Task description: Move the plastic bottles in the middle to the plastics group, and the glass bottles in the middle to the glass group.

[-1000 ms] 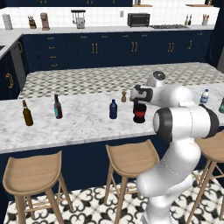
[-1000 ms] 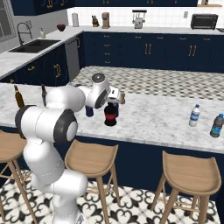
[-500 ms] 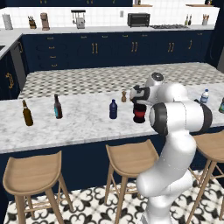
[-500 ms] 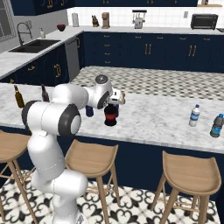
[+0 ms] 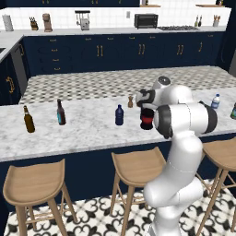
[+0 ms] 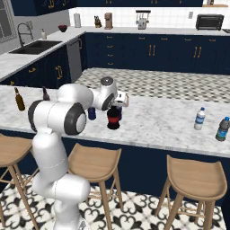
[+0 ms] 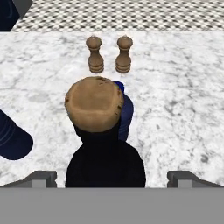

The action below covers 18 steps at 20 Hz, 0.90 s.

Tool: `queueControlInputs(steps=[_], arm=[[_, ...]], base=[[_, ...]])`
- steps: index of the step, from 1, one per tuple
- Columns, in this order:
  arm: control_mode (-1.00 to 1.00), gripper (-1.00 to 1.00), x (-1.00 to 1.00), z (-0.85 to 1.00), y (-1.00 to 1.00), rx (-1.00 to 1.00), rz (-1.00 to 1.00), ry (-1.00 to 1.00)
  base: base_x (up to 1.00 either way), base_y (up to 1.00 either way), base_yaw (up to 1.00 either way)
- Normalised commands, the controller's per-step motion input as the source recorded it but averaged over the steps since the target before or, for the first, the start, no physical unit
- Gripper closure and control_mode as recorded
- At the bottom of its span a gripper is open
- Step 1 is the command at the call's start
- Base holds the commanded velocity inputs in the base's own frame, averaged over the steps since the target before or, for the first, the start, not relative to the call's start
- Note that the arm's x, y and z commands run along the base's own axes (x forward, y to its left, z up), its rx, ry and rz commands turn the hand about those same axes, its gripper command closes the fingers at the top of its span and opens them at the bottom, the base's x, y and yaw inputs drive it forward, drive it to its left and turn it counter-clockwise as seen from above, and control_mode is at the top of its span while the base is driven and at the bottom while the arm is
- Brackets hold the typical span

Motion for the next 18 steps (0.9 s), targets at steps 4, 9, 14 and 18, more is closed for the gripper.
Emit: queueControlInputs(steps=[4, 9, 14, 18], arm=[[-1.00, -1.00, 0.03, -0.14, 0.00, 0.00, 0.00, 0.00], [-1.00, -1.00, 0.05, -0.03, 0.00, 0.00, 0.00, 0.00], [-1.00, -1.00, 0.07, -0.05, 0.00, 0.00, 0.00, 0.00], [-1.00, -1.00, 0.00, -0.01, 0.00, 0.00, 0.00, 0.00]], base=[[0.00, 0.00, 0.00], [0.00, 0.00, 0.00], [0.00, 0.00, 0.00], [0.00, 0.00, 0.00]])
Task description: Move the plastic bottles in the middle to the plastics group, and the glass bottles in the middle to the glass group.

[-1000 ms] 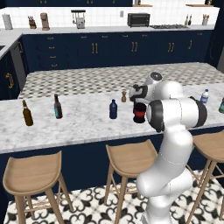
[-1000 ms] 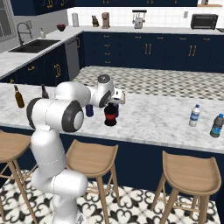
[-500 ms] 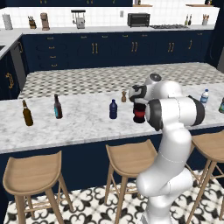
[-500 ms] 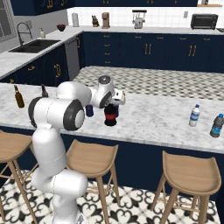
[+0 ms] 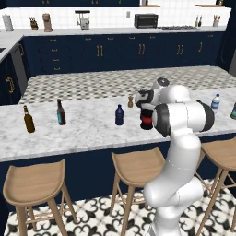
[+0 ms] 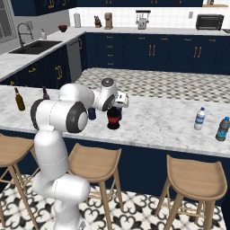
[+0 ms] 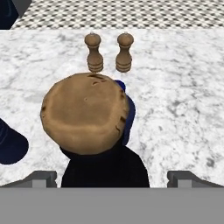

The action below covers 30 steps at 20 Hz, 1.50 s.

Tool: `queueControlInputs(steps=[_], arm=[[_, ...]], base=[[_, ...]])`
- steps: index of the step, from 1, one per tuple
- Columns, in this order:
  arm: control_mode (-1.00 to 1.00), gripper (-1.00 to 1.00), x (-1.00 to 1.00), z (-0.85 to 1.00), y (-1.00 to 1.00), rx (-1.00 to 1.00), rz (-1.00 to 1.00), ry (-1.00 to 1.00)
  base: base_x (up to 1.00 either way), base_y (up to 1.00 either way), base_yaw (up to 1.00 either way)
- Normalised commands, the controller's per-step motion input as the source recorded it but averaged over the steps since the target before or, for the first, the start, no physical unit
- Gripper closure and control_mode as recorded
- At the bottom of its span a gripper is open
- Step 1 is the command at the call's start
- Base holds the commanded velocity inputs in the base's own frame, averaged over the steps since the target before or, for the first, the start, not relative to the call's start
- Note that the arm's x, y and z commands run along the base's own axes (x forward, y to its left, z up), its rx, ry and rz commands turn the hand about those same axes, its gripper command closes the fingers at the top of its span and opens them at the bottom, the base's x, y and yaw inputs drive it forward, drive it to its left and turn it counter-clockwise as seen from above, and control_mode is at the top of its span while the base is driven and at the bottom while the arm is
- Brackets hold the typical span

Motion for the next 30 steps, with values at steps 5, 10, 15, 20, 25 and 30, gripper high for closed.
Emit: queueControlInputs(steps=[5, 10, 15, 20, 25, 30], arm=[[-1.00, -1.00, 0.00, -0.04, 0.00, 0.00, 0.00, 0.00], [-1.00, -1.00, 0.06, -0.03, 0.01, 0.00, 0.00, 0.00], [-1.00, -1.00, 0.08, -0.16, 0.00, 0.00, 0.00, -0.02], [-1.00, 1.00, 0.00, -0.01, 0.00, 0.00, 0.00, 0.00], [-1.00, 1.00, -0.04, 0.03, 0.00, 0.00, 0.00, 0.00], [-1.00, 1.00, -0.75, 0.18, 0.00, 0.00, 0.00, 0.00]], base=[[0.00, 0.00, 0.00], [0.00, 0.00, 0.00], [0.00, 0.00, 0.00], [0.00, 0.00, 0.00], [0.00, 0.00, 0.00], [0.00, 0.00, 0.00]])
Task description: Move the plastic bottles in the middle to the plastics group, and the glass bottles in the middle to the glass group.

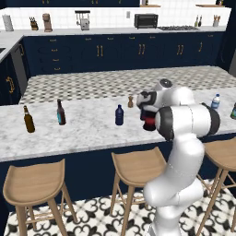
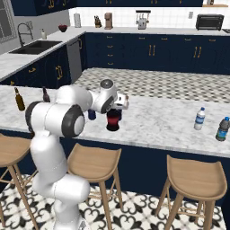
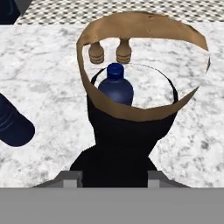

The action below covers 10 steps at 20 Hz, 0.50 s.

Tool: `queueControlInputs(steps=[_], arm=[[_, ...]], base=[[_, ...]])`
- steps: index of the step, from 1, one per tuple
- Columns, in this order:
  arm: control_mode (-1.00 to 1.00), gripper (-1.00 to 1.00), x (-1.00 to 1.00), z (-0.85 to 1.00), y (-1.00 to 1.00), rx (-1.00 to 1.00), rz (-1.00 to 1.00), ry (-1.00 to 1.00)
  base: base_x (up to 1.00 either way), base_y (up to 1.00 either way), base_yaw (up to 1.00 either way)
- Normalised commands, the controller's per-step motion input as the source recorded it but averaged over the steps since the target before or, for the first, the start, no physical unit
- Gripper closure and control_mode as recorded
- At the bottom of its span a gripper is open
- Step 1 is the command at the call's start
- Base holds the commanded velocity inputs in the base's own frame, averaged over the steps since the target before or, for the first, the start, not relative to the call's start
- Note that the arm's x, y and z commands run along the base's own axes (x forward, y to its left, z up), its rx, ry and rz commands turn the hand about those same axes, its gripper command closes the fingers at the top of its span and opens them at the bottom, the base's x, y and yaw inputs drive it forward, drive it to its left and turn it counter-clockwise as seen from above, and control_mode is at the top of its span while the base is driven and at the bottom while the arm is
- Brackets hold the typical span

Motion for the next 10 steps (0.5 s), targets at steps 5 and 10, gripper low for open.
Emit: queueControlInputs(steps=[5, 10], arm=[[-1.00, 1.00, -0.90, 0.12, 0.50, 0.00, 0.00, 0.00], [-1.00, 1.00, -0.37, 0.52, 0.99, 0.00, 0.00, -0.08]], base=[[0.00, 0.00, 0.00], [0.00, 0.00, 0.00]])
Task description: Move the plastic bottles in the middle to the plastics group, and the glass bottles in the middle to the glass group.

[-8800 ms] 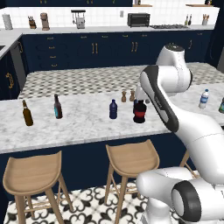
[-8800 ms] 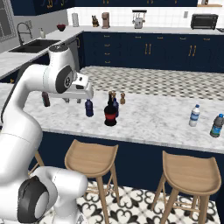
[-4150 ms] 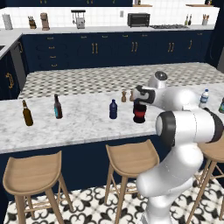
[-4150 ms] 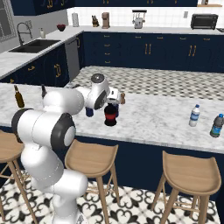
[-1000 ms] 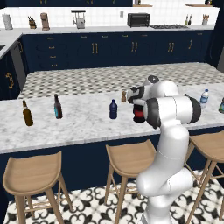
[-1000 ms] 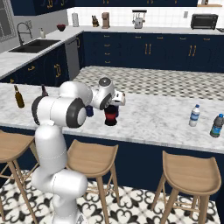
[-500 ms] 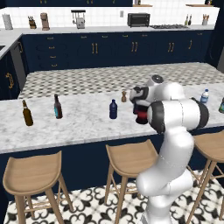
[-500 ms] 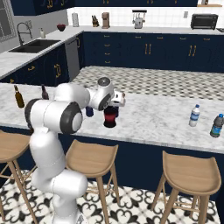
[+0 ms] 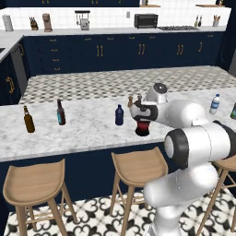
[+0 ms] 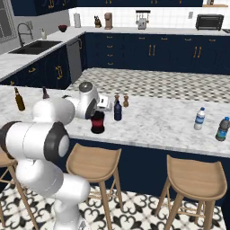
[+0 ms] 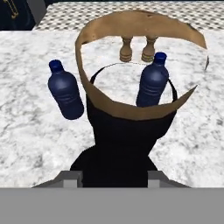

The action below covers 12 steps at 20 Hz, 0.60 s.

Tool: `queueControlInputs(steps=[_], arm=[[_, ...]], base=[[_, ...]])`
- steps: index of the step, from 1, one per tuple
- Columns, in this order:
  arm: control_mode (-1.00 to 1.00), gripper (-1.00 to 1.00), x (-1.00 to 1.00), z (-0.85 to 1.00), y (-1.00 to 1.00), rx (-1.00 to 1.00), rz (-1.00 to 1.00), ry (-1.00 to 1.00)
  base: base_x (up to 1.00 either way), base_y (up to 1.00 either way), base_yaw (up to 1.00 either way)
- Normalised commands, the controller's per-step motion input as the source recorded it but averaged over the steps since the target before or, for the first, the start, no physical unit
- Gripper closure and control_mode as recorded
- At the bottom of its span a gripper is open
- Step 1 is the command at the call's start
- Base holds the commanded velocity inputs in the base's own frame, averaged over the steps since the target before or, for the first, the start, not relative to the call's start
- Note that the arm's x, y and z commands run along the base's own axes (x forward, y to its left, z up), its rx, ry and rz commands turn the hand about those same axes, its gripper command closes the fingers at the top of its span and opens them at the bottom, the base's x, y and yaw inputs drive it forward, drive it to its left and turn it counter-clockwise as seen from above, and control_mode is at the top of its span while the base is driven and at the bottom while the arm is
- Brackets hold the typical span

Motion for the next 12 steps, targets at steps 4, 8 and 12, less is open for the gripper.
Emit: queueControlInputs(steps=[4, 8, 12], arm=[[-1.00, 1.00, -0.22, 0.38, 1.00, -0.02, 0.00, 0.00], [-1.00, 1.00, -0.04, 0.28, 1.00, -0.05, 0.03, 0.01], [-1.00, 1.00, 0.00, 0.28, 1.00, -0.03, 0.10, 0.10]], base=[[0.00, 0.00, 0.00], [0.00, 0.00, 0.00], [0.00, 0.00, 0.00]])
